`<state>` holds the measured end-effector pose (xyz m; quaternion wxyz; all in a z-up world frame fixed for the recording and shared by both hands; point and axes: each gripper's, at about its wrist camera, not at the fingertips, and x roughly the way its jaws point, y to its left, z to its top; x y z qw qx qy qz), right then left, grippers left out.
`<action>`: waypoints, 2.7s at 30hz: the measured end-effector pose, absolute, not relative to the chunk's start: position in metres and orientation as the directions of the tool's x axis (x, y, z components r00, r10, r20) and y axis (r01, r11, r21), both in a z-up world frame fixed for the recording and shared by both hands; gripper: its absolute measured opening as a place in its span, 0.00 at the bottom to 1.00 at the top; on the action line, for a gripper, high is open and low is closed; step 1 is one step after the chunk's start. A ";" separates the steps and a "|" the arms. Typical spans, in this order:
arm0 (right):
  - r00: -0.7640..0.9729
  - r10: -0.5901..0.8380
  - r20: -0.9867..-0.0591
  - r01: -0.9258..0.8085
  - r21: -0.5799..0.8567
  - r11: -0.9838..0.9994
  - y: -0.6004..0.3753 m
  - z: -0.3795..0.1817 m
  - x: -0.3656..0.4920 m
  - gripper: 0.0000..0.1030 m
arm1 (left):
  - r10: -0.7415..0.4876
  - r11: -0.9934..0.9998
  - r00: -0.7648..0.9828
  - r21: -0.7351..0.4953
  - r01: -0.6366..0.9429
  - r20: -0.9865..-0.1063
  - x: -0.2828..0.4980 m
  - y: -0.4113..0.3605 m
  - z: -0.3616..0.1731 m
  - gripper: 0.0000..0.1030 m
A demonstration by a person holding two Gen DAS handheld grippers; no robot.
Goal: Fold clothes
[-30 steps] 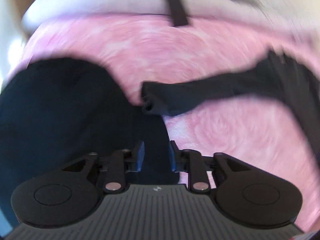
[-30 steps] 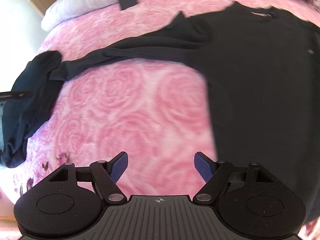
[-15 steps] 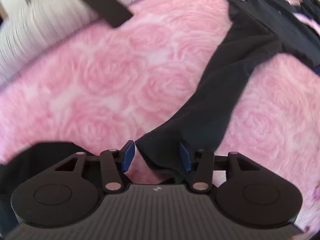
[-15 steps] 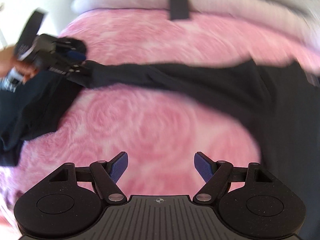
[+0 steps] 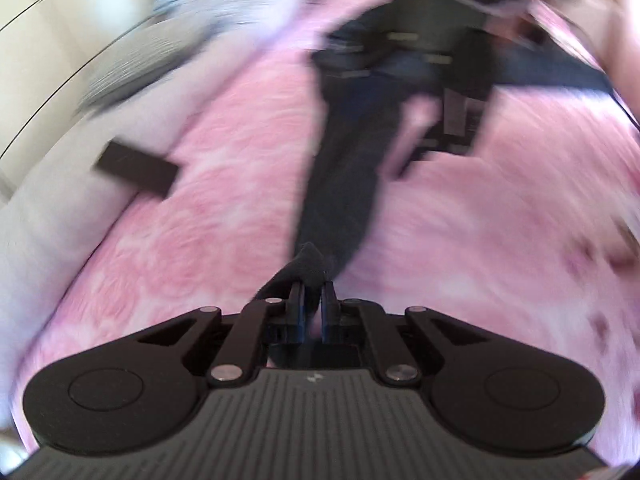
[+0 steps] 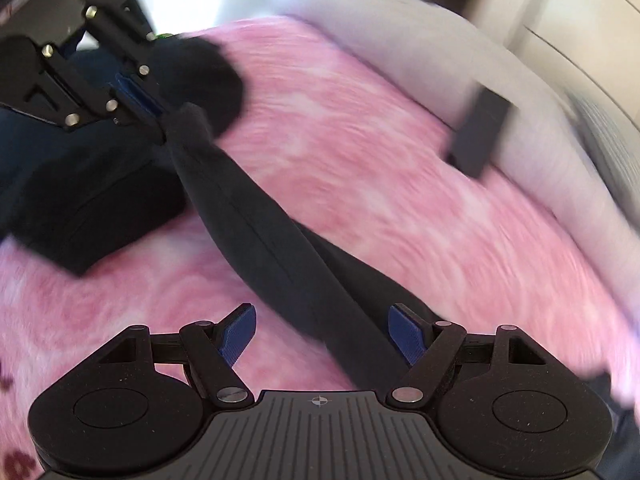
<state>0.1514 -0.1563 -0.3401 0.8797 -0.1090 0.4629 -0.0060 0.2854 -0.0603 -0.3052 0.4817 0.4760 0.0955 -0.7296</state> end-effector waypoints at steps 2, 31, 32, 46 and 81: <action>0.569 -0.082 -0.818 -0.183 -0.223 0.957 -0.137 -0.350 0.155 0.74 | -0.562 -0.565 -0.104 0.288 0.773 -0.821 0.275 -0.046 -0.311 0.02; 0.400 -0.184 -0.898 0.164 -0.128 0.978 -0.168 -0.377 0.101 0.74 | -0.494 -0.090 0.028 0.083 0.992 -0.869 0.352 -0.074 -0.313 0.00; 0.393 -0.183 -0.901 0.184 -0.118 0.976 -0.170 -0.377 0.098 0.74 | -0.486 -0.081 0.042 0.093 0.992 -0.873 0.351 -0.073 -0.314 0.00; 0.231 -0.265 -0.936 0.449 -0.139 0.883 -0.210 -0.376 0.031 0.74 | -0.377 0.083 0.301 0.292 0.953 -0.876 0.351 -0.067 -0.324 0.11; 0.317 -0.086 -0.944 0.744 0.192 0.640 -0.502 -0.305 -0.434 0.74 | -0.334 0.061 0.086 0.070 0.996 -0.939 -0.162 -0.258 -0.302 0.37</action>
